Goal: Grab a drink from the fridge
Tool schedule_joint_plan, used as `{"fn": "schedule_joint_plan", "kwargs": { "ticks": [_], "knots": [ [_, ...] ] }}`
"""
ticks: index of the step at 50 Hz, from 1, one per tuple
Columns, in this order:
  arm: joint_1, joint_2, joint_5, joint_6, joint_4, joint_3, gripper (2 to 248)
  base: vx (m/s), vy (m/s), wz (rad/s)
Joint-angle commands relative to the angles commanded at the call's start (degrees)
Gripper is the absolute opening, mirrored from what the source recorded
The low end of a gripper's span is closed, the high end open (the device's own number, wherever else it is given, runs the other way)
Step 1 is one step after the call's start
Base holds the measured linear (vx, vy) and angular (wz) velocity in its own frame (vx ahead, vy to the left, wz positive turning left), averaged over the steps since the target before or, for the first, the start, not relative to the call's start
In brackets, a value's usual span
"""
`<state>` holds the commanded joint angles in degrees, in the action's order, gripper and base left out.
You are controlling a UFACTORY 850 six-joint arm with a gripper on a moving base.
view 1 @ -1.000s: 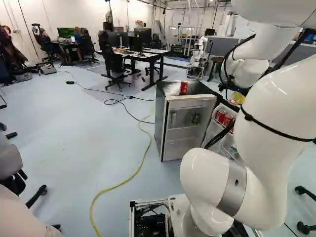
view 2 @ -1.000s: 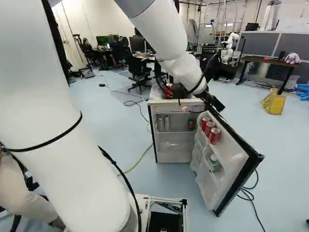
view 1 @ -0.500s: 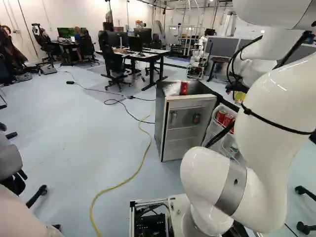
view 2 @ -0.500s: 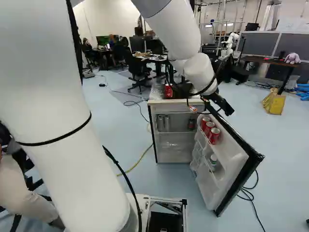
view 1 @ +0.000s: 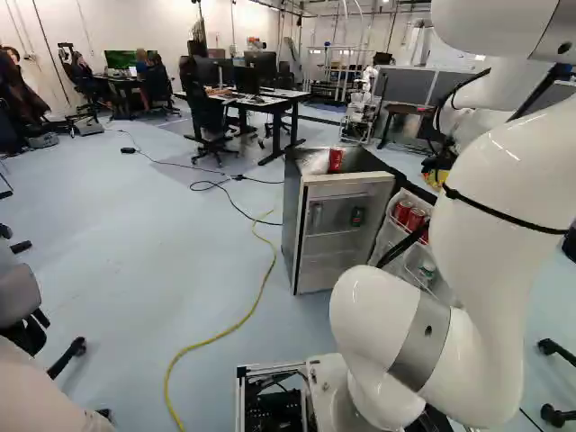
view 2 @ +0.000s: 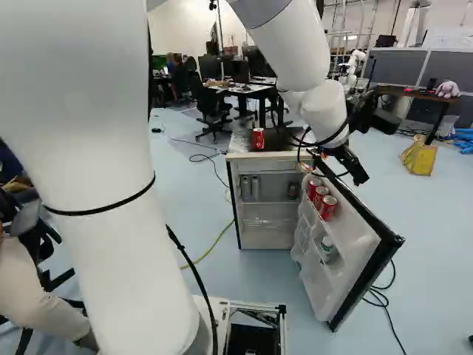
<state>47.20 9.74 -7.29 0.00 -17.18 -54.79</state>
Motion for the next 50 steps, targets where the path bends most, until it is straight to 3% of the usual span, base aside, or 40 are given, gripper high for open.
{"fn": "schedule_joint_plan", "kwargs": {
  "ticks": [23, 50],
  "knots": [
    [2.4, 6.2, -5.0, 0.0, -1.7, -6.0, 247, 0.0, 0.0, 0.0],
    [4.2, 15.1, -6.6, 0.0, -1.8, -14.6, 247, 0.0, 0.0, 0.0]
  ]
}}
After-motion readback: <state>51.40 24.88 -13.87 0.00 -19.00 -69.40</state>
